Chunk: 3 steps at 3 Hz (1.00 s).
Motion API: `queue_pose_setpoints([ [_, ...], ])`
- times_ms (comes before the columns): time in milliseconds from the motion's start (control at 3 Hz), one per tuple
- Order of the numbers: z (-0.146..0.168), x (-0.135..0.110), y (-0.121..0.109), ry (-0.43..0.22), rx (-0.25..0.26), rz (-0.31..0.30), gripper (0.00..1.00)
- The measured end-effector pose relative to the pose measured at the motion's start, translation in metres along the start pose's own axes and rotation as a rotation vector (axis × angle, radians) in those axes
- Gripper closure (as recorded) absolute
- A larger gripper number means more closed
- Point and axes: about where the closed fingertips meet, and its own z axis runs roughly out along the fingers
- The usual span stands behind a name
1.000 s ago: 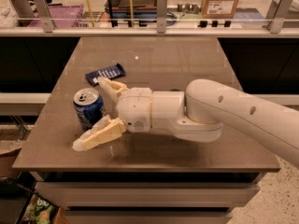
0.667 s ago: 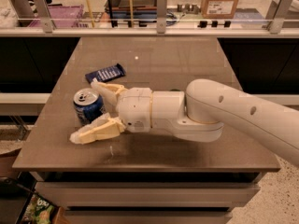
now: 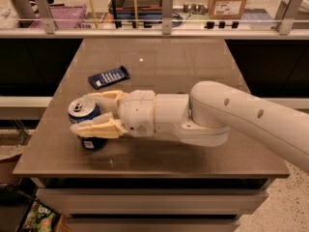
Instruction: Pick pepsi can
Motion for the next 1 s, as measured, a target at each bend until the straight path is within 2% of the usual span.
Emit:
queue_pose_setpoints([
  [333, 0.002, -0.001, 0.001, 0.000, -0.004, -0.003, 0.87],
  [667, 0.003, -0.003, 0.003, 0.000, -0.007, -0.006, 1.00],
  [1000, -0.008, -0.013, -0.004, 0.011, -0.010, -0.055, 1.00],
])
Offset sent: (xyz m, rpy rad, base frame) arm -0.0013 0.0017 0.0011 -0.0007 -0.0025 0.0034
